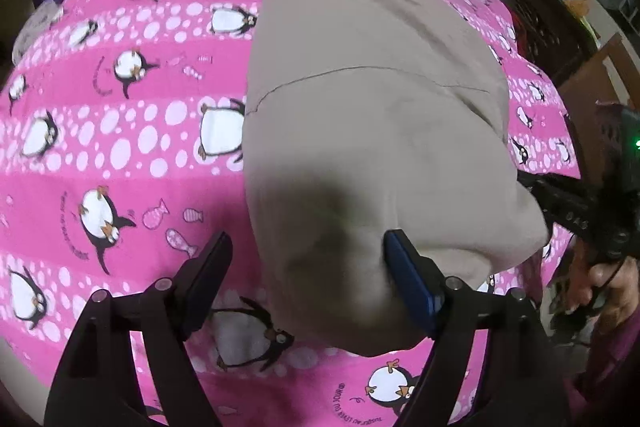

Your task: Fold large clothes

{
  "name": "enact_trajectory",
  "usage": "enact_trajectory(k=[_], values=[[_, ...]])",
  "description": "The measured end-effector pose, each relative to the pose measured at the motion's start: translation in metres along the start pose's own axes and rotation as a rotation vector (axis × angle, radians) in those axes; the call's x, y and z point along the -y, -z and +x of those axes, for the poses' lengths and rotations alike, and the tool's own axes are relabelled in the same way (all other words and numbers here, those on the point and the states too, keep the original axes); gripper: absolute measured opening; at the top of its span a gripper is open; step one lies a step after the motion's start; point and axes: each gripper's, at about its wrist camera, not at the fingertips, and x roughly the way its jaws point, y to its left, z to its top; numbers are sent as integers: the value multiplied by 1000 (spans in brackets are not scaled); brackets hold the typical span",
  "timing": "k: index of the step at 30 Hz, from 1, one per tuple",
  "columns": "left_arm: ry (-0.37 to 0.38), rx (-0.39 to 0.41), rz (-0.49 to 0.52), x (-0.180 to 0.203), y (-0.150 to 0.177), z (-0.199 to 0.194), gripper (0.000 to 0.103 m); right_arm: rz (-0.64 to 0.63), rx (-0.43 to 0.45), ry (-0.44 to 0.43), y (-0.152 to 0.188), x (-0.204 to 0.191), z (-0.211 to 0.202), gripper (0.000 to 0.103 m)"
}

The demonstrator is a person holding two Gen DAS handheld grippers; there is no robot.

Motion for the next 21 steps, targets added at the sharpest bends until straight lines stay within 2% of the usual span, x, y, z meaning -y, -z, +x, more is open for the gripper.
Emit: enact_trajectory(k=[4, 7, 10, 16, 19, 21], values=[[-55, 28, 33, 10, -2, -6, 79, -2, -7, 29, 3, 2, -6, 3], [-90, 60, 30, 17, -3, -15, 79, 20, 4, 44, 5, 4, -14, 9], [-102, 95, 24, 15, -6, -24, 79, 37, 35, 69, 6, 1, -27, 30], [-123, 192, -24, 13, -19, -47, 79, 34, 91, 98, -1, -11, -55, 39], [-125, 227, -58, 11, -25, -56, 79, 30, 132, 130, -6, -24, -66, 56], [-132, 237, -61, 12, -27, -60, 79, 28, 150, 153, -9, -33, -70, 59]])
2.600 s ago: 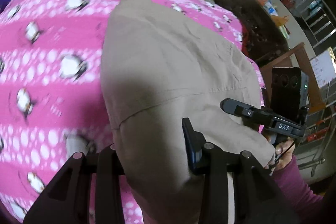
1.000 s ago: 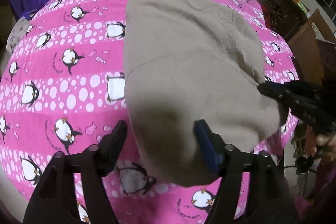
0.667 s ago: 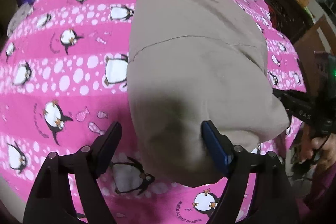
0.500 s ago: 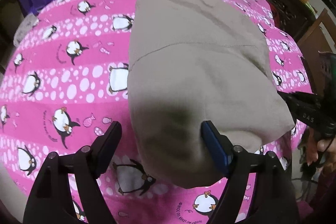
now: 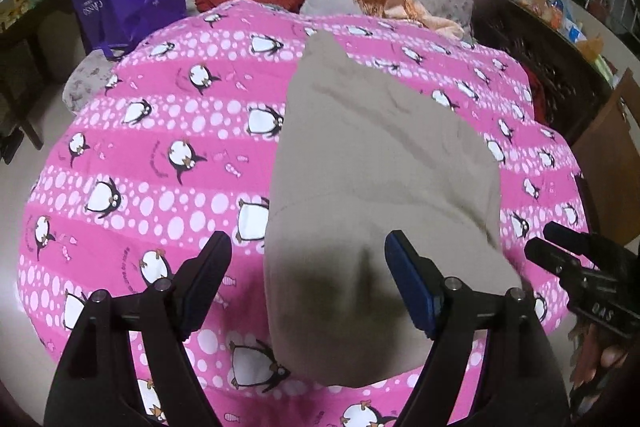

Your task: Fold large clothes

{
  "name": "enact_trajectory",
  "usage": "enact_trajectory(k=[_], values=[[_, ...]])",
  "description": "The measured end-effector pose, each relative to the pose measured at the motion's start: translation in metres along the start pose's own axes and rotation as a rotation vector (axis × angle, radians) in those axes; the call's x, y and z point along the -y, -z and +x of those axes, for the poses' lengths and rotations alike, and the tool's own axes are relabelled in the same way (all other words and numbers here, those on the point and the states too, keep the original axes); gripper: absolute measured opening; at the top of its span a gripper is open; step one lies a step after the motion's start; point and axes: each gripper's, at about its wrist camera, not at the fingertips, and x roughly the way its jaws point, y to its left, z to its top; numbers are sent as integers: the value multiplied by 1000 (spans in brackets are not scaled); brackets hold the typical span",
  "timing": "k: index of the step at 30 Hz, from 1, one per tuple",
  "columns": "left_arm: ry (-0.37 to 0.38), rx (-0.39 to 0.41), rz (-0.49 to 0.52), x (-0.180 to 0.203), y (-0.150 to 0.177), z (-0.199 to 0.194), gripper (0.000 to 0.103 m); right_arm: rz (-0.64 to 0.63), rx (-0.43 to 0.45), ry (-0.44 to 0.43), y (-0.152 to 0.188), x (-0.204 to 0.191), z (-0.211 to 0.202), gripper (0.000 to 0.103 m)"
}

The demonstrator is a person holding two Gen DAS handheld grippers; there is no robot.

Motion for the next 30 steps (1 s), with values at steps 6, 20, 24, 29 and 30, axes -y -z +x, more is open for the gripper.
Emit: enact_trajectory(k=[6, 20, 24, 29, 30], values=[[-15, 42, 18, 7, -4, -10, 79, -6, 27, 39, -6, -14, -4, 67], [-42, 29, 0, 6, -5, -7, 81, 16, 43, 90, -10, -26, -1, 80], [-49, 36, -6, 4, -6, -7, 81, 17, 34, 97, -9, -27, 1, 81], [-57, 27, -5, 5, -6, -5, 81, 23, 28, 99, -10, -26, 3, 82], [-58, 26, -4, 5, -6, -5, 81, 26, 26, 100, -10, -26, 4, 82]])
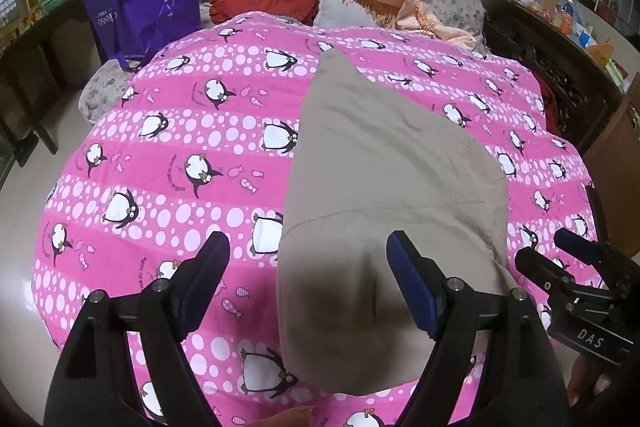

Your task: Fold large clothes

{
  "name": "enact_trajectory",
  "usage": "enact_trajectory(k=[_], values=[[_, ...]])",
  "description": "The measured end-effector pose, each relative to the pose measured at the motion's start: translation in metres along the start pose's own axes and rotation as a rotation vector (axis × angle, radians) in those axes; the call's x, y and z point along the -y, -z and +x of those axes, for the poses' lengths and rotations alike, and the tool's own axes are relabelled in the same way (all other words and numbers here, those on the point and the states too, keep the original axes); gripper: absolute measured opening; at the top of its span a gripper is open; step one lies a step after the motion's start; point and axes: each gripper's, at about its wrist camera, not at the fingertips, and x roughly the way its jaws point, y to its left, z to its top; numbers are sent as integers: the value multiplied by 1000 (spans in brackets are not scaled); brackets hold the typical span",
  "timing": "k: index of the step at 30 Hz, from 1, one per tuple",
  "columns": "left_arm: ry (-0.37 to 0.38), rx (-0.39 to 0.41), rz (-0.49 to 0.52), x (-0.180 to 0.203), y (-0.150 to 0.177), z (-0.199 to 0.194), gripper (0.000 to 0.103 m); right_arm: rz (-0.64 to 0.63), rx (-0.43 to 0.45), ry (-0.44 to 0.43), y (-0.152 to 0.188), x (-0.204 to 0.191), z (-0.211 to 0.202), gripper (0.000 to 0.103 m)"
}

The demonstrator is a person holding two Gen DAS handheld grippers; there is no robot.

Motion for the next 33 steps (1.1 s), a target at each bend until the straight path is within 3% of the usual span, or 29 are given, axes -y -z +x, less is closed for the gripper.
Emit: enact_trajectory(k=[33], values=[[-4, -25, 9, -6, 0, 11, 81, -2, -45, -28, -2, -1, 16, 83]])
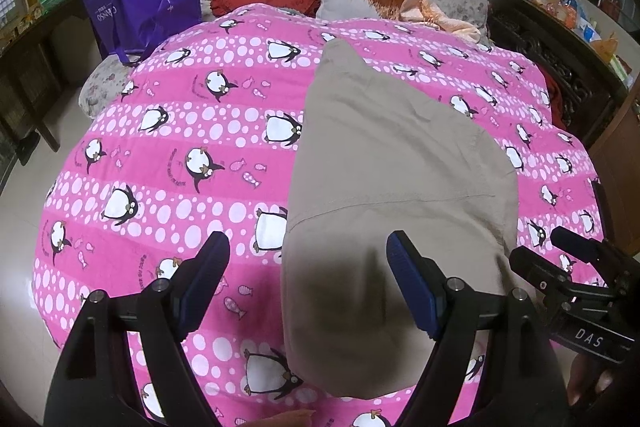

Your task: Fold large clothes

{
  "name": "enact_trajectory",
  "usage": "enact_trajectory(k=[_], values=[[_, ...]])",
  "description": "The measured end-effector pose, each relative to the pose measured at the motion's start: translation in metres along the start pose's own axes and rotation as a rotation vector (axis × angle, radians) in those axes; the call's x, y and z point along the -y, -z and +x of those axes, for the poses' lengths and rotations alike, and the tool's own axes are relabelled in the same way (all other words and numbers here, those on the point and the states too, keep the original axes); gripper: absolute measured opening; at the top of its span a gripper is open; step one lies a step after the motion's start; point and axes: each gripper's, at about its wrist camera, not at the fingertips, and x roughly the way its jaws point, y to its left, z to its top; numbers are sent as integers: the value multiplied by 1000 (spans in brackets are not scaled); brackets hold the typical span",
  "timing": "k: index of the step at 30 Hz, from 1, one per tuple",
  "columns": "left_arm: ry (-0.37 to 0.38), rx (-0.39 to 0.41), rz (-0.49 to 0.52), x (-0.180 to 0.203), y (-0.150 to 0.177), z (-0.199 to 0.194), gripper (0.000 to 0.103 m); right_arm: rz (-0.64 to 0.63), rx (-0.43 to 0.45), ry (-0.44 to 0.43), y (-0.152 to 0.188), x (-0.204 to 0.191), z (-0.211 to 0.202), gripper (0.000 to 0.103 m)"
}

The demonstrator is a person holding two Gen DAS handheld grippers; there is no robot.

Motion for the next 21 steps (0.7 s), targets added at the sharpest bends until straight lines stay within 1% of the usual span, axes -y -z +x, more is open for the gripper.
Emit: enact_trajectory(k=[14, 21], values=[[-5, -10, -4, -3, -1, 6, 81, -1, -12, -8, -1, 1, 5, 83], [-9, 6, 7, -4, -2, 8, 81, 9, -11, -17, -2, 6, 7, 83]])
